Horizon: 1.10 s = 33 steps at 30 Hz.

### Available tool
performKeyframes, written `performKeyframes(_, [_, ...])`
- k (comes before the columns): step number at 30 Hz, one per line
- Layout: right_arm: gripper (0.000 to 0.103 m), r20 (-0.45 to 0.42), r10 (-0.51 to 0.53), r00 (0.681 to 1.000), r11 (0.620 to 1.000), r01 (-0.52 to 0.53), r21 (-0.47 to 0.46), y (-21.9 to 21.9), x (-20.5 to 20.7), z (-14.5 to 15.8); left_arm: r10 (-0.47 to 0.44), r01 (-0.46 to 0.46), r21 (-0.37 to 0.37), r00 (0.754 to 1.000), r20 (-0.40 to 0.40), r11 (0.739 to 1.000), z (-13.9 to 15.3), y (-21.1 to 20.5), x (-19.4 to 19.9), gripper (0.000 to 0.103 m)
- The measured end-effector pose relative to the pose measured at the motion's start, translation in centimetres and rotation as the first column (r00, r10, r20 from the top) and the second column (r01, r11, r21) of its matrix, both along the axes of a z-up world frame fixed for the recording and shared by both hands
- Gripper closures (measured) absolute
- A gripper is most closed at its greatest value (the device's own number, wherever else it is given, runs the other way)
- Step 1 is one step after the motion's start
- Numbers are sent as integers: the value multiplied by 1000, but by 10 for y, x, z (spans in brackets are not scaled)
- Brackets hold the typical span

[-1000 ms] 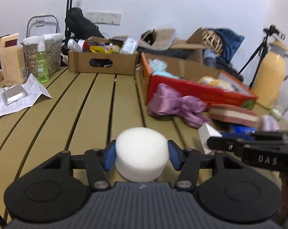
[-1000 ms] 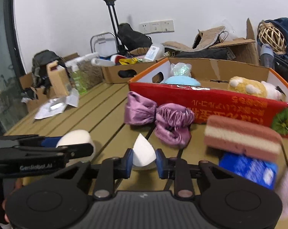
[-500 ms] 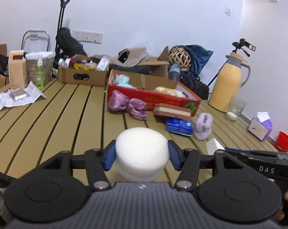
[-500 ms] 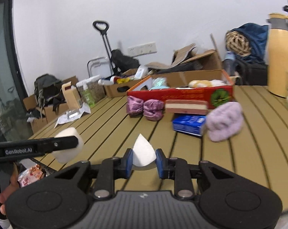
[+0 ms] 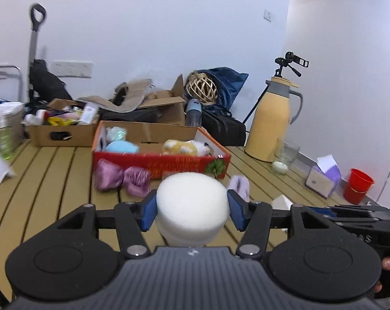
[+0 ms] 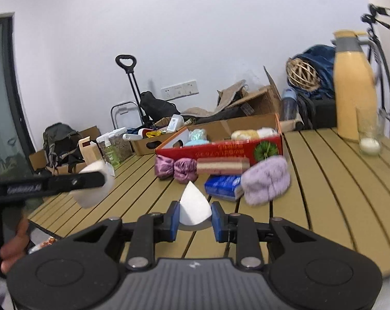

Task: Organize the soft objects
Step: 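Carry both foam pieces into the box and open both tools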

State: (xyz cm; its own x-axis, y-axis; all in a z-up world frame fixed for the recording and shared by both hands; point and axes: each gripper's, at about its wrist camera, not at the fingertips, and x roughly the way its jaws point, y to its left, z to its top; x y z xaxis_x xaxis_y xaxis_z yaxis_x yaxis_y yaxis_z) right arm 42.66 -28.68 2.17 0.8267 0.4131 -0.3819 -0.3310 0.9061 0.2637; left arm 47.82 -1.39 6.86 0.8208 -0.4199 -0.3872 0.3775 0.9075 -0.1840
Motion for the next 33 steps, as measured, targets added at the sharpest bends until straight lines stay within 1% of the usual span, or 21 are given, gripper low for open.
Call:
performKeyframes(3, [77,28,26,999,999,-25,-30,-4,41,18,-16,15,-18,1000,-20,1000,19,0,75,46])
performKeyframes(5, [77,43,44,998,998,-42,-42,-5,79,34,-11,8,-40,997,-78,999,28,-1,132,46])
performKeyframes(7, [77,55,61,997,996,-57,-66,-4,127,49,7,-10,-23,992,-129,1000,32,-4,191,46])
performKeyframes(8, [77,34,64,997,996,-61,-71,-4,158,53,34,-36,-6,987,-154,999,33,-8,222,46])
performKeyframes(10, [77,-26,79,997,996,-80,-41,-6,213,56,65,-62,23,980,-190,998,30,-13,273,46])
performKeyframes(11, [77,-57,81,995,996,-82,-16,-7,242,56,94,-94,13,970,-223,996,26,-14,299,46])
performKeyframes(12, [77,-94,79,992,997,-79,6,-7,275,55,108,-110,5,958,-267,994,18,-16,328,46])
performKeyframes(13, [76,-121,72,990,997,-71,14,-5,303,52,114,-116,10,950,-290,993,10,-18,348,46])
performKeyframes(15, [75,-165,43,985,999,-42,11,1,360,42,163,-150,68,939,-301,986,-8,-27,387,46])
performKeyframes(18, [75,-240,-5,971,999,-5,-43,10,434,15,219,-180,143,914,-343,973,-41,-34,435,45])
performKeyframes(19, [74,-262,-26,965,998,10,-64,12,452,6,255,-210,162,901,-350,964,-52,-35,447,42])
performKeyframes(20, [71,-286,-52,957,996,29,-83,13,469,-3,281,-233,173,892,-353,957,-59,-34,455,39])
performKeyframes(21, [67,-315,-78,946,994,49,-96,13,485,-13,281,-234,167,891,-358,958,-65,-33,461,36])
performKeyframes(23, [68,-342,-125,931,990,96,-102,11,504,-27,243,-205,140,899,-364,969,-65,-32,463,25])
performKeyframes(24, [68,-343,-129,931,990,99,-103,10,507,-33,235,-202,129,905,-355,971,-64,-31,461,20])
performKeyframes(25, [67,-343,-119,932,991,92,-94,9,507,-36,231,-198,127,909,-347,972,-62,-31,459,19])
performKeyframes(27, [56,-330,-106,938,992,77,-99,12,504,-35,229,-196,127,908,-352,972,-62,-32,456,19])
performKeyframes(29, [53,-308,-95,947,993,68,-98,12,501,-31,244,-210,133,901,-360,969,-61,-33,451,19])
performKeyframes(30, [50,-296,-96,950,993,73,-88,11,498,-28,257,-223,135,896,-362,966,-56,-33,447,19])
performKeyframes(31, [50,-290,-98,952,994,78,-80,8,495,-25,256,-222,131,896,-364,966,-51,-33,445,19])
performKeyframes(33, [50,-282,-99,954,994,83,-71,3,487,-13,246,-213,130,906,-345,968,-32,-31,430,19])
